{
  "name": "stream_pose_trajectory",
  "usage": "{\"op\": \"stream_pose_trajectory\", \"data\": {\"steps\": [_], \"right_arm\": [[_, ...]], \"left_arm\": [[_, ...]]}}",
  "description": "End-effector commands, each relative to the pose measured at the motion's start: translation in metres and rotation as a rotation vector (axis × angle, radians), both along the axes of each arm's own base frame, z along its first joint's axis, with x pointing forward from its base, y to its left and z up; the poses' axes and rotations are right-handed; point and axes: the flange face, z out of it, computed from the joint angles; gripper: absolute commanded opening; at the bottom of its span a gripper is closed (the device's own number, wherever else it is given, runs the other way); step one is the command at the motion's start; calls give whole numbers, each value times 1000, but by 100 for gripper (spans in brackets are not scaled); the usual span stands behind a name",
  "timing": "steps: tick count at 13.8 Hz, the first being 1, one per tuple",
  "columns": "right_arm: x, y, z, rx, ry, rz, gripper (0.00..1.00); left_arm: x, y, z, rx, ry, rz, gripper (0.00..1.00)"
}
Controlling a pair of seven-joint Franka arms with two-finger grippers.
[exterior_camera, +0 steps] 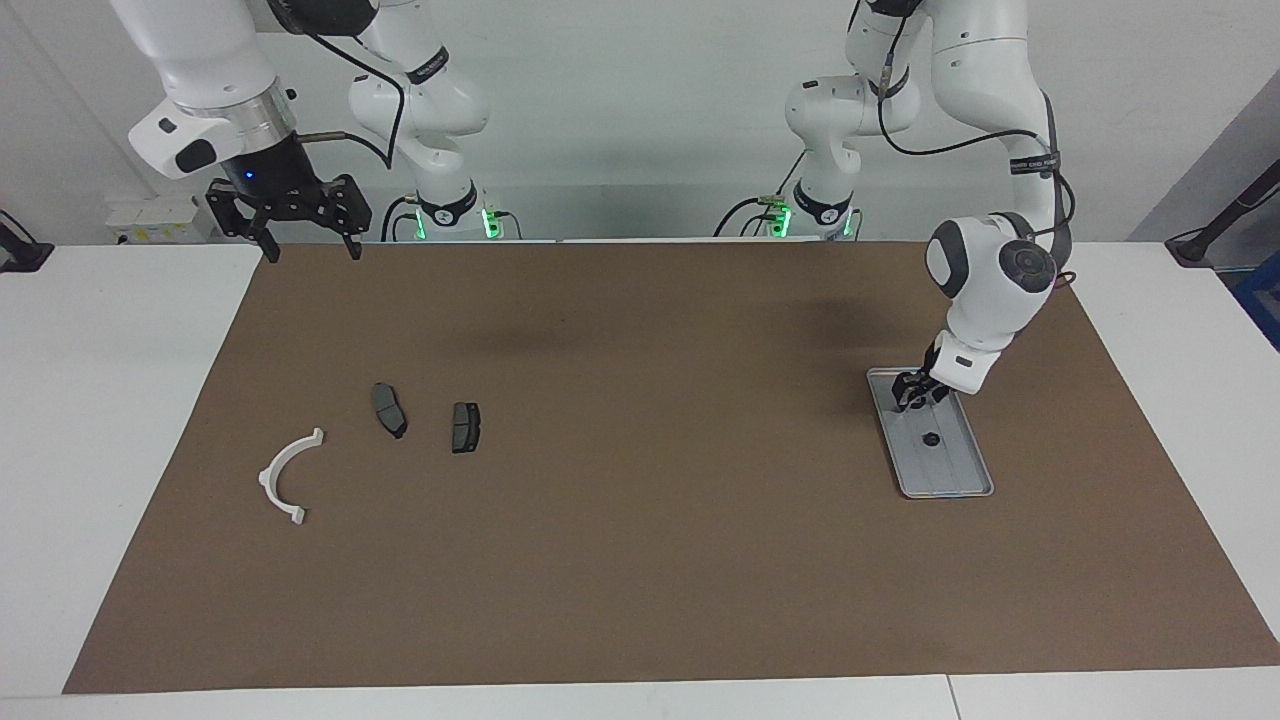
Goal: Place bearing gear from tray to pile
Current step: 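Reach the left gripper into the silver tray and grasp a black gear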
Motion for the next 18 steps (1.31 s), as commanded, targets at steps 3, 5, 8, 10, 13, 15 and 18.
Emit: {"op": "stream_pose_trajectory", "data": {"steps": [3, 5, 8, 10, 13, 15, 18], "right_arm": [[-4, 0, 1, 28, -5, 18, 100], [-4, 1, 2, 28, -6, 21, 100], [-5, 1, 2, 28, -5, 22, 100], [-5, 1, 2, 28, -5, 21, 100], [-5, 1, 1, 28, -3, 22, 100], [-7, 2, 3, 27, -3, 24, 100], [-7, 2, 3, 29, -5, 22, 100]], "left_arm": [[-7, 1, -1, -5, 7, 16, 55], [-7, 2, -2, -5, 8, 17, 42], [-7, 2, -1, -7, 10, 18, 27], [3, -4, 8, -18, 10, 27, 26], [40, -41, 72, -94, -9, 131, 26], [48, -106, 93, -100, -24, 223, 26], [49, -207, 112, -111, -55, 296, 26]]}}
